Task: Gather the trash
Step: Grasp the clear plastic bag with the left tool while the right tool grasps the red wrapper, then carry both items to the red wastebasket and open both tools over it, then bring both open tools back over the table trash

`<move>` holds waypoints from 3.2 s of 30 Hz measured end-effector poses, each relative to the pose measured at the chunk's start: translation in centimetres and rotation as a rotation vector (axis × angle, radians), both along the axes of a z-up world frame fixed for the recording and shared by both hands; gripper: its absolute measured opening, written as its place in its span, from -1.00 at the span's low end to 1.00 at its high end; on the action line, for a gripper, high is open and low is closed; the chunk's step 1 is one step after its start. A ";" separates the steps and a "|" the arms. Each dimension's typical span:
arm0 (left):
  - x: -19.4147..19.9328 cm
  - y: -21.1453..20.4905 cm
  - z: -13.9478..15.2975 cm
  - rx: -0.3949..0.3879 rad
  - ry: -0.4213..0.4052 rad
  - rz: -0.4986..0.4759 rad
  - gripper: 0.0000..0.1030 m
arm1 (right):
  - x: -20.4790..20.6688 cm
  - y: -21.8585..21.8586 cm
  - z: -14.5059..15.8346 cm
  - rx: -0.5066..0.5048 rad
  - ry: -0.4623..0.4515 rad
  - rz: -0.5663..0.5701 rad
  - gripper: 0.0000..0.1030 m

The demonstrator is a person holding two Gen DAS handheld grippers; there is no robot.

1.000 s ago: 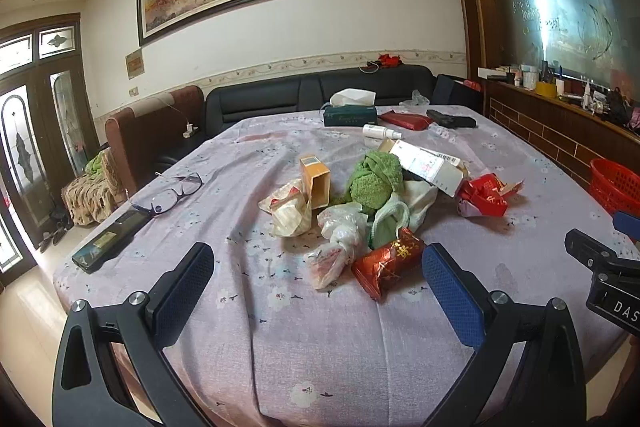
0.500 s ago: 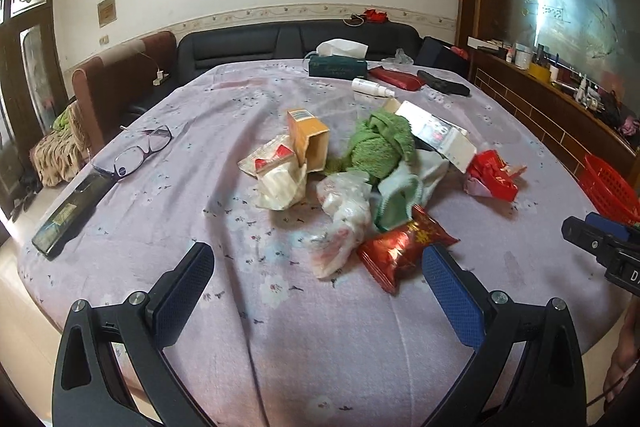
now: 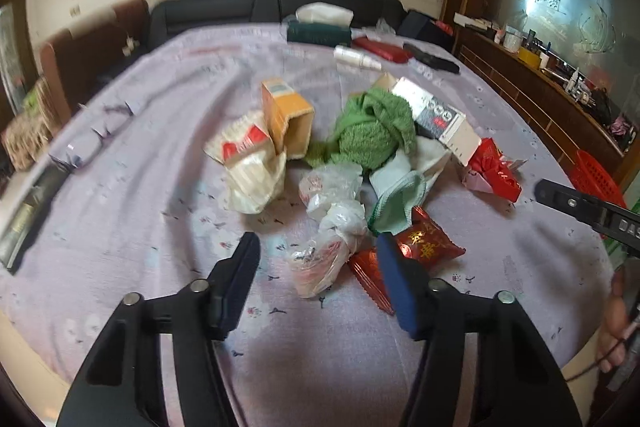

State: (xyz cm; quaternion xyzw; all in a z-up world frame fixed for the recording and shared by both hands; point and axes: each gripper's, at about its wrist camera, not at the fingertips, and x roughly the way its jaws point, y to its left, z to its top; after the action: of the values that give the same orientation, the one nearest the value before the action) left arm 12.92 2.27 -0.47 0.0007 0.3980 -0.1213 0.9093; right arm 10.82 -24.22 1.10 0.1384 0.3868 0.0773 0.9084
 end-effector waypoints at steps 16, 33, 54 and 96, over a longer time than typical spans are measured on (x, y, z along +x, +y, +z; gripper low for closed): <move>3.6 -2.2 -2.4 0.059 0.048 -0.040 -0.36 | 5.2 0.8 -3.1 -0.043 0.073 0.007 -0.63; 0.5 -5.7 3.1 -0.008 -0.061 -0.177 -0.41 | -2.1 -4.7 1.2 0.062 -0.074 -0.091 -0.69; -1.5 -38.0 7.6 -0.118 -0.015 -0.747 -0.41 | -13.4 -29.5 4.0 0.130 -0.172 -0.633 -0.68; -0.1 -6.7 1.3 0.064 -0.015 -0.269 0.36 | -4.2 -10.8 1.2 0.046 -0.041 -0.191 0.16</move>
State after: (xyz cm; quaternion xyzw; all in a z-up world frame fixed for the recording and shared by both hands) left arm 12.78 -4.45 0.84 0.0838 0.3910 -0.2295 0.8874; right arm 6.60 -35.01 2.25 0.1937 0.3515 0.0021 0.9159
